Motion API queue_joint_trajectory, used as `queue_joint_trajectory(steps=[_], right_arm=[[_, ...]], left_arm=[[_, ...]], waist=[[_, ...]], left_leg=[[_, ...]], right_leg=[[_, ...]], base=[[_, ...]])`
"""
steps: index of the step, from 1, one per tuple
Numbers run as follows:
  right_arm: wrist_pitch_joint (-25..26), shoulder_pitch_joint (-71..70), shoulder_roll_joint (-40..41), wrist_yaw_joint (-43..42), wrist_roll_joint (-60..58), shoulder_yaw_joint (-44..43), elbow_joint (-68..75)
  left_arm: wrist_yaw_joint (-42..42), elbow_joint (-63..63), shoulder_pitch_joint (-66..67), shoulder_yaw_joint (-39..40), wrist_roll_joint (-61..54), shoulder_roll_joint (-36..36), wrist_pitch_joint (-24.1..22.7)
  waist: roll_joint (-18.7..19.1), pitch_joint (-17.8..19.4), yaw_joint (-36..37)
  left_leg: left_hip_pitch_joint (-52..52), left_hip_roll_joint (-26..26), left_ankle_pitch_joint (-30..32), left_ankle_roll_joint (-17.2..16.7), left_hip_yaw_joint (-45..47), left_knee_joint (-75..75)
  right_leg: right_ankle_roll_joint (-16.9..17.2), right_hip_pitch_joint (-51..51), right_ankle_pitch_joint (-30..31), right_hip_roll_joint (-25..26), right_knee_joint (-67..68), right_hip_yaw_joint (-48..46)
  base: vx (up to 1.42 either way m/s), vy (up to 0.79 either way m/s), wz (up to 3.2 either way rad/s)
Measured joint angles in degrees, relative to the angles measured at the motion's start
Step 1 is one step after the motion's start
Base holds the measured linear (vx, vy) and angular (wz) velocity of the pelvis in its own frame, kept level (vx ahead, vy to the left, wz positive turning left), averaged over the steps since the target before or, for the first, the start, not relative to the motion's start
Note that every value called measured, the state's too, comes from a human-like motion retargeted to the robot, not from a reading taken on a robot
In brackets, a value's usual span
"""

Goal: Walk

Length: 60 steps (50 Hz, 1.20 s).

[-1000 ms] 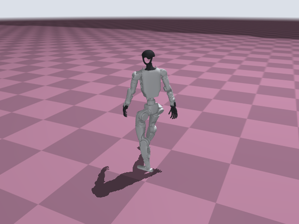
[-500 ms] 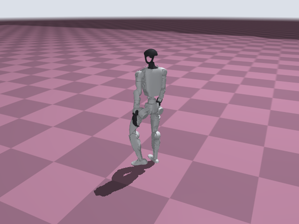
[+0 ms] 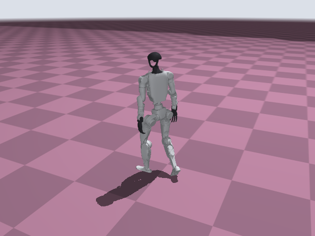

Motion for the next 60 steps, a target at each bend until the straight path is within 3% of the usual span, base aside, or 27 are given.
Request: queue_joint_trajectory(steps=[2,8,12,16,20,22,23,26,28,30,32,33,35,38,40,45,49,51,55,60], right_arm=[[-0.02,2.04,-0.55,0.22,0.49,-1.36,0.11],[0.61,5.92,-2.43,1.18,1.79,-4.39,2.07],[1.25,6.68,-3.15,1.33,1.33,-5.02,2.58],[1.6,5.92,-2.93,1.63,1.28,-5.93,3.08],[1.53,6.2,-2.72,1.64,1.65,-6.58,3.29],[1.54,6.03,-2.66,1.48,1.74,-6.36,3.27],[1.55,5.72,-2.74,1.44,1.74,-6.22,3.31],[1.52,3.76,-2.04,1.02,1.64,-5.86,3.4],[1.29,1.56,-1.65,0.45,1.78,-5.58,3.26],[0.92,-0.59,-0.74,0.24,1.99,-5.1,3.0],[0.6,-1.83,0.37,0.18,1.73,-3.87,2.27],[0.51,-2.8,0.83,0.08,1.37,-2.98,1.82],[0.42,-5.26,1.29,-0.27,0.37,-1.28,0.9],[0.0,-8.31,1.86,-1.06,-0.98,1.01,-0.95],[-0.8,-9.78,2.46,-1.6,-0.91,1.98,-2.51],[-3.01,-12.3,4.01,-1.97,0.92,2.93,-5.89],[-3.72,-12.35,4.75,-1.83,1.54,3.46,-6.85],[-3.73,-11.51,4.87,-1.7,1.45,3.87,-7.02],[-3.46,-8.64,4.71,-1.71,0.84,4.02,-6.95],[-1.74,-3.96,3.65,-1.08,-0.39,3.27,-3.69]], left_arm=[[-0.35,-0.29,-4.0,-1.91,0.83,1.09,-0.18],[0.0,-3.51,-14.22,-5.47,0.86,2.4,-2.53],[-0.72,-6.74,-18.59,-6.31,-0.92,2.52,-5.09],[-1.0,-8.68,-20.9,-7.52,-1.77,3.27,-7.0],[-0.87,-8.3,-20.11,-9.25,-1.0,2.48,-7.39],[-0.83,-7.53,-18.47,-9.37,-0.07,1.83,-7.15],[-0.79,-7.0,-17.52,-9.38,0.35,1.39,-6.85],[0.09,-5.07,-13.95,-8.35,1.98,0.74,-5.49],[0.71,-3.36,-12.18,-7.28,2.79,0.61,-4.48],[0.97,-1.61,-10.35,-6.44,3.18,1.27,-3.38],[1.39,-0.59,-7.39,-4.93,3.42,1.08,-2.45],[1.5,-0.39,-5.89,-3.74,3.39,0.86,-2.22],[1.46,-0.38,-3.11,-1.56,2.87,0.04,-1.98],[1.42,-0.82,1.0,0.59,1.72,-1.39,-1.99],[1.68,-1.18,3.27,1.35,1.59,-1.85,-1.92],[1.73,-0.81,6.02,2.57,2.23,-1.64,-1.03],[1.87,-0.23,6.44,3.62,1.94,-1.31,-0.51],[1.81,-0.4,6.53,4.15,1.77,-1.32,-0.58],[1.5,-1.19,5.57,4.72,1.25,-1.3,-0.93],[1.37,-1.14,3.95,4.81,0.45,-1.0,-1.31]], waist=[[0.88,0.71,-0.41],[0.0,1.73,-3.82],[-3.07,2.38,-4.78],[-3.85,2.4,-3.19],[-2.05,0.9,-4.21],[-1.49,0.31,-5.67],[-1.38,0.13,-6.23],[-1.32,0.43,-7.84],[-3.32,-0.24,-8.81],[-5.42,-1.2,-8.29],[-6.32,-1.13,-6.68],[-6.16,-0.29,-5.86],[-5.94,0.98,-5.01],[-6.06,1.28,-3.54],[-5.74,1.5,-2.49],[-4.74,2.94,-0.83],[-5.01,2.61,-1.67],[-5.6,1.68,-1.09],[-5.99,1.18,2.22],[-6.76,0.25,2.23]], left_leg=[[2.43,0.8,-1.08,-0.69,0.65,-0.42],[10.58,-2.05,-2.94,-2.31,0.1,-4.28],[17.28,-4.6,-4.77,-4.84,1.87,-6.26],[21.46,-2.54,-6.36,-10.23,3.86,-5.77],[23.81,-3.8,-5.44,-13.48,2.26,-3.07],[24.89,-5.31,-1.59,-15.05,-0.2,-1.42],[26.0,-6.76,1.63,-15.42,-0.8,-1.28],[25.67,-8.23,15.3,-18.62,-1.36,5.15],[21.07,-12.03,24.79,-19.23,2.21,13.6],[14.91,-10.59,28.77,-19.23,9.9,25.81],[12.08,-6.68,31.8,-19.23,10.58,33.85],[11.07,-5.22,27.85,-19.23,9.28,36.55],[9.17,-0.94,19.71,-18.18,9.86,39.64],[2.47,-3.81,13.72,-16.52,5.77,36.28],[-0.57,-3.55,10.08,-13.45,5.01,30.71],[-3.45,-3.84,7.58,-2.43,1.5,8.32],[-3.55,-5.86,12.75,4.63,-5.84,-9.39],[-3.3,-5.55,13.58,5.28,-3.72,-12.66],[-2.01,-4.68,13.9,3.51,-2.46,-7.94],[-0.09,-6.13,9.89,2.01,-3.78,-4.33]], right_leg=[[-2.3,-4.54,-4.43,-0.98,3.36,-0.56],[4.82,-12.62,-10.96,-7.1,-8.84,1.92],[10.01,-14.66,-10.88,-10.64,-28.59,4.39],[10.01,-18.62,-9.03,-8.65,-42.07,2.65],[10.01,-16.97,-6.7,-10.85,-41.12,-0.3],[9.83,-15.9,-5.21,-12.5,-39.37,-1.57],[9.29,-15.42,-5.44,-12.32,-37.77,3.42],[6.09,-14.21,-7.68,-12.88,-34.21,3.1],[5.67,-13.73,-9.17,-17.25,-33.23,1.93],[5.39,-12.81,-10.21,-20.77,-33.12,-1.39],[2.99,-9.44,-12.15,-17.68,-34.01,-2.28],[1.89,-7.41,-13.03,-15.47,-34.48,-2.24],[0.45,-4.27,-14.32,-13.1,-35.17,-2.83],[-1.1,-1.66,-15.36,-11.29,-36.17,-1.73],[-2.08,0.12,-16.33,-9.97,-36.62,-2.35],[-4.82,4.61,-19.79,-6.21,-36.43,-2.06],[-6.1,8.55,-22.33,-4.75,-36.34,-2.76],[-6.4,9.73,-23.1,-4.53,-35.71,-1.68],[-6.86,11.73,-21.52,-2.72,-33.2,2.12],[-6.43,13.15,-9.94,-1.41,-27.27,4.86]], base=[[0.6,0.06,-0.05],[0.59,0.03,0.36],[0.6,-0.18,-0.03],[0.64,-0.41,-0.37],[0.84,0.08,0.51],[0.81,0.12,0.97],[0.87,0.09,0.9],[0.72,-0.07,0.81],[0.7,0.0,0.9],[0.48,-0.07,0.47],[0.63,-0.49,-0.38],[0.74,-0.45,-0.55],[0.64,-0.24,-0.38],[0.61,-0.07,-0.36],[0.48,-0.05,-0.28],[0.49,-0.02,-0.01],[0.63,0.01,0.29],[0.49,-0.01,-0.22],[0.59,0.07,-0.72],[0.65,0.12,-0.36]])
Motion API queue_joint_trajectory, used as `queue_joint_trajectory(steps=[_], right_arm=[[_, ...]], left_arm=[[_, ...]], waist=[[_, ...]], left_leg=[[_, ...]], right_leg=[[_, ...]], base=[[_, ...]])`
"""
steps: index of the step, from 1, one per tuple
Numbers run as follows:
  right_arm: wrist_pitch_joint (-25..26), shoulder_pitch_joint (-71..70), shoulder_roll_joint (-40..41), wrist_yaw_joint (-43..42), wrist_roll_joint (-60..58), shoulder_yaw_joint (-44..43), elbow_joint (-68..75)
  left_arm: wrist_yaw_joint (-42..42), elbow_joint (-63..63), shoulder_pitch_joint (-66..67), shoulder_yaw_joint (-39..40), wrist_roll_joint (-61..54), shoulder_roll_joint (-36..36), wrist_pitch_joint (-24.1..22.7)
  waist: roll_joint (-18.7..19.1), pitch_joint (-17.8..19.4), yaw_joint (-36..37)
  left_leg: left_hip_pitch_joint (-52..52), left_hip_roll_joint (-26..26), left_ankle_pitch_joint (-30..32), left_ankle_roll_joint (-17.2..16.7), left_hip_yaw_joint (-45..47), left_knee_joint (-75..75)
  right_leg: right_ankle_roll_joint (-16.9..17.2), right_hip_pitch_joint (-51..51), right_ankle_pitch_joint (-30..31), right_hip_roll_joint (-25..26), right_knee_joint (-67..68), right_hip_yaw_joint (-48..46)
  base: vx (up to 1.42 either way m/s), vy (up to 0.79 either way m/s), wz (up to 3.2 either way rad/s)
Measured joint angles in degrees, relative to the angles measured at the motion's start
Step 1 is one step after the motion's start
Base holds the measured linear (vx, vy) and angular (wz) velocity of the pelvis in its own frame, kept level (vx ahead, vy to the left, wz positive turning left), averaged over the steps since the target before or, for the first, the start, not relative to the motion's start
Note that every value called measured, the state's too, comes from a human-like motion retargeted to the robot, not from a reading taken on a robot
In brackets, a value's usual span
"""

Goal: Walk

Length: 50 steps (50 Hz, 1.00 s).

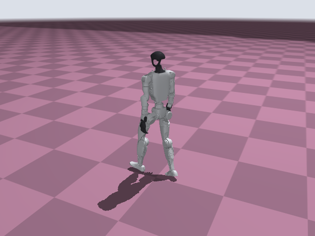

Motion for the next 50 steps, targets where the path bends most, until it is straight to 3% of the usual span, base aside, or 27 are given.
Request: queue_joint_trajectory(steps=[4,6,8,10,15,21,24,29,38,43,45,48,50], right_arm=[[1.24,3.94,-1.91,0.62,0.33,-1.69,2.73],[1.75,5.72,-2.97,1.11,0.66,-2.81,3.79],[2.19,7.1,-3.94,1.58,1.05,-4.28,4.51],[2.54,8.37,-4.7,1.81,1.56,-5.44,4.94],[3.0,10.12,-5.86,2.25,2.2,-7.75,4.91],[2.64,10.89,-5.87,2.2,3.01,-8.36,3.76],[2.38,10.68,-5.33,2.21,3.41,-8.35,3.42],[1.95,10.29,-4.2,2.35,3.46,-7.35,2.94],[0.97,8.29,-3.84,2.02,1.62,-3.87,-0.34],[0.31,6.63,-2.96,1.59,2.02,-3.71,-1.45],[0.04,6.22,-2.55,1.41,2.2,-4.18,-1.64],[0.09,5.55,-2.02,1.11,2.25,-4.96,-1.39],[0.18,5.28,-1.67,0.61,2.47,-5.22,-1.07]], left_arm=[[0.55,0.83,-2.64,-1.31,-0.08,0.78,0.0],[0.61,1.21,-4.52,-2.34,-0.1,1.21,0.09],[0.66,1.37,-7.04,-3.61,-0.11,1.83,0.08],[0.7,0.83,-9.35,-4.73,0.11,2.29,-0.21],[0.17,-2.04,-14.35,-7.45,-0.19,2.83,-1.73],[-0.33,-5.16,-16.94,-9.66,-0.42,2.61,-3.69],[-0.43,-5.63,-17.07,-10.39,-0.27,2.51,-4.15],[-0.24,-4.24,-15.18,-10.35,0.22,1.89,-3.77],[0.5,1.47,-7.21,-9.29,2.64,1.56,-1.57],[1.13,3.77,-2.72,-8.23,4.12,1.87,0.13],[1.27,4.36,-1.11,-7.71,4.05,1.56,0.75],[1.1,4.07,1.24,-7.09,3.23,0.56,1.02],[0.84,3.57,2.42,-6.81,2.77,-0.07,1.05]], waist=[[1.88,-0.39,-1.85],[3.03,-0.72,-1.74],[4.2,-0.74,-1.64],[5.13,-0.24,-1.6],[5.28,0.6,-2.33],[2.39,0.96,-3.79],[0.59,1.47,-4.89],[0.45,0.86,-5.89],[1.69,-0.56,-8.06],[1.01,-0.3,-7.71],[0.19,-0.78,-7.06],[-0.2,-1.45,-6.71],[-0.21,-1.43,-6.59]], left_leg=[[4.15,1.43,-3.03,-0.79,1.44,-1.25],[4.98,2.64,-4.39,-1.24,1.81,-1.2],[5.58,3.84,-5.64,-1.62,2.03,-1.01],[6.73,4.92,-6.5,-2.05,2.09,-1.22],[9.72,5.05,-7.79,-2.74,2.97,-2.67],[14.35,1.68,-8.95,-3.57,5.08,-4.64],[17.18,-0.36,-9.48,-4.12,5.13,-5.34],[19.29,-0.2,-10.38,-6.27,4.45,-4.48],[18.95,0.91,-8.45,-12.08,3.29,2.27],[16.65,1.18,-2.55,-16.8,6.75,13.23],[14.0,1.03,-1.92,-16.54,8.15,20.25],[9.93,0.93,-5.7,-18.06,6.93,28.6],[8.53,-0.71,-7.91,-20.9,3.05,29.72]], right_leg=[[3.37,-2.16,13.88,1.47,8.78,-0.81],[5.84,-3.87,16.95,0.64,13.53,-2.75],[7.51,-6.7,14.24,0.55,18.44,-3.64],[6.68,-9.27,8.39,-0.34,21.49,-4.58],[9.13,-14.94,-0.42,-4.26,18.64,-3.99],[13.66,-16.57,-3.37,-10.35,1.45,-3.66],[16.07,-15.85,-1.31,-12.81,-5.4,-6.53],[11.61,-13.4,-2.97,-12.13,-8.19,-13.4],[8.04,-12.97,-5.69,-7.69,-9.59,-9.75],[7.89,-13.11,-5.56,-6.91,-10.11,-5.06],[8.18,-13.43,-5.08,-7.44,-10.36,-2.31],[8.84,-14.11,-4.22,-7.65,-10.51,1.52],[9.3,-14.52,-3.66,-7.3,-10.4,4.81]], base=[[0.53,0.13,-0.1],[0.49,0.12,-0.46],[0.51,0.13,-0.37],[0.3,0.06,-0.28],[0.25,0.03,-0.14],[0.27,-0.03,0.0],[0.27,-0.11,0.31],[0.32,-0.21,0.3],[0.21,-0.22,-0.02],[0.14,-0.24,-0.95],[0.15,-0.18,-1.52],[0.17,-0.13,-1.7],[0.14,-0.03,-1.9]])
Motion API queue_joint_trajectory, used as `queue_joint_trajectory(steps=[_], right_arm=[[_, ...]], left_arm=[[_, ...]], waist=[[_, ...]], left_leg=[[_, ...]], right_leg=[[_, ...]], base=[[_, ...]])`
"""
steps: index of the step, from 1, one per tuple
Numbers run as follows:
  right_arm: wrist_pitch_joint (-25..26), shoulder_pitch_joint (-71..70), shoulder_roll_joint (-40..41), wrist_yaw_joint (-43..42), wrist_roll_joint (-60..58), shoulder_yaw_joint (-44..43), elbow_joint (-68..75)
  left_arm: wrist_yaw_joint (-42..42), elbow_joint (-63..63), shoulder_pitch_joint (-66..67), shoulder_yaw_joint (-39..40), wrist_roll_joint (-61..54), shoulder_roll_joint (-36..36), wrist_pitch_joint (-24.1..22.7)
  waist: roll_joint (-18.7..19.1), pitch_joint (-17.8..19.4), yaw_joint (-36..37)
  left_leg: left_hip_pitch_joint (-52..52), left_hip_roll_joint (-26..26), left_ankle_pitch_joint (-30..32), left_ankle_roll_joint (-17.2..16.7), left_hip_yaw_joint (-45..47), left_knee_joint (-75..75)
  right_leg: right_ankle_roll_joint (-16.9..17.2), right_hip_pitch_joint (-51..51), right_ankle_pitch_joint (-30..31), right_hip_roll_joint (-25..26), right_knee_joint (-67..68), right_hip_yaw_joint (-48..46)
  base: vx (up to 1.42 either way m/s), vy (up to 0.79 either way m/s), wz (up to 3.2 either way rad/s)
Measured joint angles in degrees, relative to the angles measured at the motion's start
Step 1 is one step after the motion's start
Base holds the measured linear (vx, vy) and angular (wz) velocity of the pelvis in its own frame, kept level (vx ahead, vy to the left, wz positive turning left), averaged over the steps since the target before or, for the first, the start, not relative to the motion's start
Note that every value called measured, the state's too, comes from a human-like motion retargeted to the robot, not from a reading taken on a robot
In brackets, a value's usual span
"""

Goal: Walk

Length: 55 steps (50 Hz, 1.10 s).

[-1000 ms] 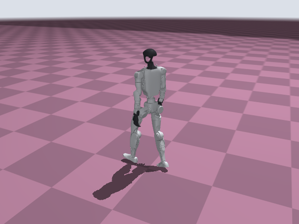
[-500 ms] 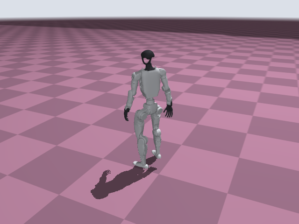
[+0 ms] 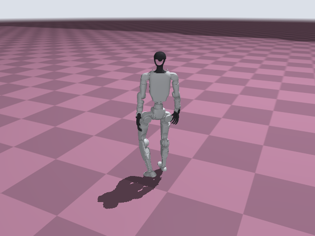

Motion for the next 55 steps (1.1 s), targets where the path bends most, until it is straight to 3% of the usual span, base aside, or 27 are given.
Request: queue_joint_trajectory(steps=[5,7,11,15,20,24,27,32,37,43,49,52,55], right_arm=[[-0.2,-0.09,0.3,-0.21,1.08,-0.75,1.29],[0.08,0.12,0.4,-0.04,0.46,-0.9,1.64],[0.92,0.21,-0.16,0.01,-1.1,-0.67,1.92],[1.49,0.42,-0.15,0.37,-1.12,-1.02,1.85],[2.13,-0.09,-1.57,0.9,-0.31,-2.41,1.17],[2.71,-0.83,-2.62,0.4,-0.01,-2.47,0.41],[2.66,-1.07,-2.76,0.1,1.52,-3.06,1.4],[3.8,0.73,-3.08,0.03,0.65,-4.29,3.14],[4.09,1.82,-3.39,-0.26,0.04,-4.47,3.67],[3.31,2.37,-2.35,-0.62,0.89,-4.29,4.01],[1.82,3.83,-1.46,-0.61,1.95,-3.92,3.51],[1.71,4.22,-1.45,-0.69,1.84,-3.35,3.77],[1.73,4.48,-1.42,-0.68,1.61,-2.94,4.33]], left_arm=[[-0.99,-2.9,1.07,-0.55,1.51,-0.4,-0.05],[-1.73,-4.7,1.47,-0.93,2.04,-0.08,-0.32],[-3.2,-7.19,1.57,-0.88,2.11,0.59,-0.82],[-4.19,-8.17,0.59,-1.37,1.32,3.11,-0.4],[-3.26,-9.88,-2.04,-2.73,0.93,5.2,-0.35],[-2.3,-11.01,-4.47,-2.71,1.01,5.36,-0.46],[-2.63,-11.81,-6.09,-3.75,1.44,6.0,-0.58],[-1.93,-11.88,-6.63,-5.46,2.83,5.31,-0.38],[-1.61,-10.96,-6.19,-4.75,2.45,2.57,-0.62],[-2.52,-8.33,-5.94,-4.88,3.55,0.44,0.22],[-4.24,-6.79,-6.93,-6.6,6.52,-0.26,1.8],[-4.71,-7.28,-7.64,-6.84,7.27,-0.52,1.66],[-4.86,-7.97,-8.39,-7.31,6.96,-0.34,1.2]], waist=[[-0.51,0.23,1.81],[-0.31,0.76,2.99],[-0.11,1.72,3.22],[0.71,3.24,2.73],[1.87,4.05,-0.71],[1.99,4.37,-2.73],[1.5,4.77,-2.33],[1.23,1.51,-0.35],[1.42,-0.23,-0.36],[2.9,-2.04,-0.48],[3.28,-3.17,-0.78],[2.8,-3.37,-1.07],[2.98,-2.72,-1.49]], left_leg=[[-0.44,-4.93,-2.88,-0.34,-12.99,-8.34],[-0.12,-4.62,-4.45,0.67,-21.4,-11.91],[1.78,-4.5,-1.61,4.82,-35.23,-20.34],[2.78,-1.26,-5.16,3.03,-42.5,-19.03],[4.82,5.75,-8.45,7.24,-25.18,-22.63],[3.73,8.16,-7.53,5.68,-17.86,-24.63],[2.99,7.87,-6.36,7.36,-10.75,-25.38],[3.13,1.7,-4.75,14.39,0.68,-30.11],[4.96,-1.55,-5.6,18.59,6.26,-34.39],[5.76,-0.99,-7.65,18.39,14.83,-35.35],[8.17,-0.86,-8.41,16.5,23.51,-36.66],[9.16,-1.49,-8.44,15.65,26.43,-37.03],[10.45,-1.03,-8.22,14.7,28.8,-37.19]], right_leg=[[2.53,-1.71,0.91,0.25,0.68,8.81],[3.17,-1.92,1.46,2.19,0.42,12.33],[6.55,-2.32,1.01,3.75,0.16,17.89],[7.14,-2.42,-1.44,9.41,0.81,20.64],[7.14,-4.98,-4.37,13.77,0.84,21.77],[7.14,-8.41,-3.33,14.71,-0.54,22.15],[7.14,-10.73,-2.91,11.89,-0.13,15.09],[7.14,-10.72,-0.39,0.76,1.93,-2.89],[6.43,-5.77,-0.6,-2.55,6.31,-12.05],[0.83,-0.44,-2.11,-2.94,7.11,-20.43],[2.4,3.22,-3.13,-3.76,3.72,-27.5],[5.67,2.61,-2.41,-3.32,1.75,-25.53],[3.98,2.53,-1.88,-2.17,0.2,-27.21]], base=[[0.12,0.01,-2.32],[0.08,-0.06,-2.66],[0.04,0.06,-2.56],[-0.01,-0.14,-2.45],[-0.15,-0.07,-1.81],[-0.38,0.0,-2.18],[-0.61,0.33,-2.56],[-0.38,0.6,-2.52],[-0.13,0.1,-2.33],[-0.07,-0.09,-2.23],[-0.01,-0.16,-1.85],[0.02,-0.24,-1.54],[0.05,-0.25,-1.25]])
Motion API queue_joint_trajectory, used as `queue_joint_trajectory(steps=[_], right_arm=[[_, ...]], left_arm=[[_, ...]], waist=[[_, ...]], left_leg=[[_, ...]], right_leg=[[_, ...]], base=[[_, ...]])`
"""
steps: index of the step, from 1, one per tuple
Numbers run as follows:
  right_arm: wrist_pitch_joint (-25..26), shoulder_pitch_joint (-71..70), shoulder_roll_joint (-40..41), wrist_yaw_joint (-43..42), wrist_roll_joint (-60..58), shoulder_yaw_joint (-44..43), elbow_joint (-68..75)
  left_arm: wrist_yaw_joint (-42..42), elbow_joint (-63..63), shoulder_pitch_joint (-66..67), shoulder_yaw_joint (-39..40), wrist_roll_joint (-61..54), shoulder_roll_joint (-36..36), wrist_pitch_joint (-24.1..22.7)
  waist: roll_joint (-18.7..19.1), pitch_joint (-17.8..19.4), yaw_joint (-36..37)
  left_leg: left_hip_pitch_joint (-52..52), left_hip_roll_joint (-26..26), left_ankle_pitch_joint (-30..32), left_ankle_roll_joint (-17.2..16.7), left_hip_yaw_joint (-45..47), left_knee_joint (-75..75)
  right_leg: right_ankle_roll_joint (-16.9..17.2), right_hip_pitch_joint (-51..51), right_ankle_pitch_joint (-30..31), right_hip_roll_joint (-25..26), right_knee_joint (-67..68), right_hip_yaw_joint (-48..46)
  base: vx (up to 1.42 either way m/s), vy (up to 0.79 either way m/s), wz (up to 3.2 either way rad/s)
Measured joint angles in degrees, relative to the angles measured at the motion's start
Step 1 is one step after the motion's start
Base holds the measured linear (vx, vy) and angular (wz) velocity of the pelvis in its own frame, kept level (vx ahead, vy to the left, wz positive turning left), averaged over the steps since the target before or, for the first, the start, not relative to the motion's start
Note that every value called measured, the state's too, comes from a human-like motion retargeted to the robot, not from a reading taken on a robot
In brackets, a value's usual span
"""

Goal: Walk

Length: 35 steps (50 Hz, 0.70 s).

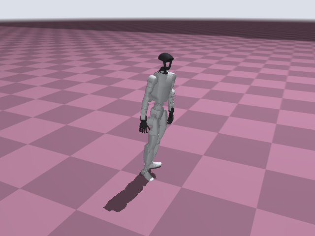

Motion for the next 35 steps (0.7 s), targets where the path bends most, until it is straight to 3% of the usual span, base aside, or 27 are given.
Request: queue_joint_trajectory(steps=[10,14,15,17,18,19,20,22,23,25,28,30,35], right_arm=[[0.06,1.46,-0.36,0.06,-0.46,-0.79,2.21],[0.4,1.01,0.09,0.12,-0.89,-0.57,3.31],[0.5,0.71,0.29,0.09,-1.15,-0.43,3.48],[0.34,-0.34,0.92,-0.31,-1.38,-0.3,3.54],[0.04,-0.95,1.3,-0.55,-1.21,-0.2,3.44],[-0.24,-1.59,1.63,-0.68,-0.87,-0.02,3.28],[-0.51,-2.24,1.92,-0.75,-0.46,0.22,3.08],[-0.76,-3.49,2.28,-0.87,-0.14,0.37,2.58],[-0.82,-4.06,2.47,-1.07,-0.25,0.35,2.28],[-0.97,-5.55,2.82,-1.48,-0.27,0.21,1.7],[-1.5,-8.06,3.26,-2.02,0.49,0.21,0.67],[-1.91,-9.77,3.64,-2.29,1.01,0.04,-0.12],[-3.2,-13.38,4.54,-2.61,2.21,-0.62,-2.44]], left_arm=[[-0.86,-2.74,-1.71,-0.06,-0.75,0.9,-1.81],[1.49,-3.11,-0.65,-0.14,-0.96,1.26,-3.08],[1.94,-3.03,-0.25,0.11,-0.64,1.35,-3.07],[2.17,-2.78,0.56,0.52,0.19,1.66,-3.11],[2.22,-2.64,0.97,0.53,0.45,1.9,-3.05],[2.39,-2.44,1.47,0.55,0.72,2.12,-2.99],[2.63,-2.21,2.03,0.57,1.01,2.33,-2.92],[3.02,-2.06,3.75,0.76,1.92,2.19,-2.85],[3.17,-2.05,4.8,1.06,2.44,2.0,-2.79],[3.39,-1.92,6.74,1.65,3.11,1.74,-2.66],[3.73,-1.6,9.92,2.85,3.32,1.47,-2.61],[4.04,-1.21,12.08,3.89,3.35,1.4,-2.4],[4.19,0.81,16.47,6.51,2.44,2.22,-1.15]], waist=[[1.65,1.34,-0.78],[1.09,1.03,-0.19],[0.65,0.74,-0.13],[-1.37,0.57,0.17],[-2.79,0.63,0.5],[-3.47,0.65,1.11],[-3.79,0.64,1.86],[-3.57,0.15,3.72],[-3.95,0.09,4.89],[-3.62,0.24,5.82],[-3.35,0.44,7.91],[-3.16,0.62,9.51],[-1.11,1.22,10.66]], left_leg=[[3.3,3.43,2.93,-4.36,2.84,3.25],[3.12,5.42,9.61,-5.85,2.51,9.39],[2.79,6.07,12.37,-5.63,3.19,11.69],[0.13,7.81,17.66,-1.77,3.01,20.68],[-2.87,9.51,19.1,1.21,1.39,28.2],[-6.0,10.94,18.96,1.39,-0.73,34.58],[-9.19,12.23,18.03,0.18,-3.1,40.4],[-15.67,8.92,13.54,-6.18,-14.16,44.03],[-18.54,4.52,11.81,-7.7,-19.83,43.59],[-20.71,0.65,10.18,-6.51,-23.84,40.3],[-21.58,5.86,10.12,-0.56,-17.66,34.76],[-23.5,5.69,10.28,2.29,-18.33,29.1],[-26.24,6.4,12.02,0.6,-21.46,12.97]], right_leg=[[-6.08,-1.47,-2.84,4.87,0.72,10.13],[-8.34,-1.12,-3.2,5.71,0.78,12.08],[-8.65,-1.11,-3.26,5.47,0.81,12.7],[-8.61,-0.45,-3.09,3.57,0.62,13.37],[-8.44,0.17,-2.9,2.28,0.33,13.69],[-8.34,0.61,-2.78,1.87,0.03,13.95],[-8.28,0.95,-2.68,1.9,-0.27,14.18],[-8.02,1.16,-2.82,2.27,-0.39,14.84],[-7.94,1.44,-2.93,2.05,-0.27,15.91],[-7.82,2.25,-3.39,2.56,-0.07,16.23],[-7.33,3.53,-4.03,2.97,0.4,16.44],[-7.1,4.46,-4.28,3.43,0.65,17.24],[-7.06,7.61,-4.93,6.54,0.57,17.72]], base=[[0.14,-0.27,-0.65],[0.21,-0.27,-0.4],[0.2,-0.21,-0.33],[0.22,-0.22,-0.31],[0.23,-0.19,-0.39],[0.25,-0.18,-0.48],[0.27,-0.15,-0.57],[0.28,-0.08,-0.71],[0.33,-0.05,-0.71],[0.36,-0.03,-0.4],[0.38,0.01,-0.42],[0.39,0.02,-0.51],[0.44,0.07,-0.18]])
